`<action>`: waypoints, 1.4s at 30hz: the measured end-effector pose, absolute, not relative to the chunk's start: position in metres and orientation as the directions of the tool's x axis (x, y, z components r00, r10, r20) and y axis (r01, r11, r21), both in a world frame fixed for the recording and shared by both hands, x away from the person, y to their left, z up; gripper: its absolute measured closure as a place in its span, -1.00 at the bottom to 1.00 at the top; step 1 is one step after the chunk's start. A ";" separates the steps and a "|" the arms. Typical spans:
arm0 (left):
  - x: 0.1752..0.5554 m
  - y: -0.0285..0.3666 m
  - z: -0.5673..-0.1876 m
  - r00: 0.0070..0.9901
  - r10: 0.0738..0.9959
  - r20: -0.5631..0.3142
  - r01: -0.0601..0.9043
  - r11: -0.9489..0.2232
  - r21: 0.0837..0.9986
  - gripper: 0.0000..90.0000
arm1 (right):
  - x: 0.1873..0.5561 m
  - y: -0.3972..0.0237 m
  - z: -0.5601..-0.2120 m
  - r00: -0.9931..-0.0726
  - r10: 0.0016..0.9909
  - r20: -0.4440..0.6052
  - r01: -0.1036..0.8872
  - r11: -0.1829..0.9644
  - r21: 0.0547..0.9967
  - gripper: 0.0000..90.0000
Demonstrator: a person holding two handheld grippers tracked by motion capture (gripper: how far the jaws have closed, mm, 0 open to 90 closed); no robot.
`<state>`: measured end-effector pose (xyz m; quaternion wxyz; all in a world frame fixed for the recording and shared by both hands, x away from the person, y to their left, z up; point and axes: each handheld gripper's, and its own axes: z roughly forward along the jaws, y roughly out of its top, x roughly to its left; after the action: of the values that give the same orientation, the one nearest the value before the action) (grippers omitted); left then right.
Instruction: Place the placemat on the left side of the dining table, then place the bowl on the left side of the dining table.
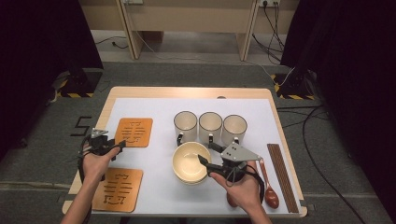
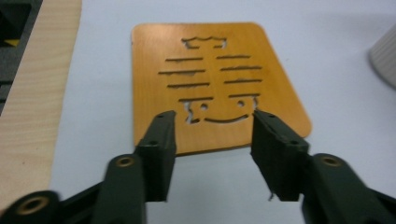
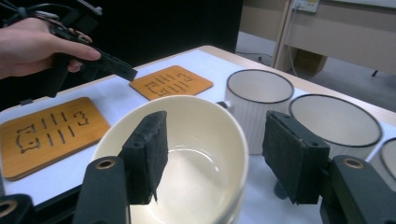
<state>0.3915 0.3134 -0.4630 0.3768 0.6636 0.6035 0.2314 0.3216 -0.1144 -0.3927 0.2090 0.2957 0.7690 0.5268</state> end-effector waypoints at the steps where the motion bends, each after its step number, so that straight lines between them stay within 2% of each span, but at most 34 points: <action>1: 0.391 0.311 -0.462 0.168 0.974 -0.153 0.622 0.016 0.783 -0.08 | 0.323 -0.117 -0.393 -0.736 0.677 -0.015 0.230 0.271 0.935 -0.08; 5: 0.389 0.305 -0.457 0.188 0.968 -0.167 0.604 0.020 0.797 -0.18 | 0.325 -0.124 -0.392 -0.724 0.690 -0.009 0.238 0.262 0.935 0.02; 18: 0.379 0.290 -0.444 0.248 0.954 -0.171 0.573 -0.002 0.819 -0.16 | 0.329 -0.141 -0.389 -0.679 0.734 -0.021 0.254 0.261 0.931 0.17; 29: 0.369 0.266 -0.433 0.322 0.929 -0.182 0.549 -0.027 0.835 -0.17 | 0.338 -0.153 -0.394 -0.629 0.777 -0.014 0.302 0.261 0.917 0.21; 42: 0.351 0.233 -0.417 0.422 0.892 -0.162 0.510 -0.085 0.856 -0.17 | 0.340 -0.156 -0.400 -0.619 0.785 -0.017 0.312 0.265 0.912 0.21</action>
<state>0.3511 0.2329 -0.4168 0.4598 0.7067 0.4959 0.2080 0.3404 -0.1558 -0.3996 0.2433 0.3621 0.7573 0.4861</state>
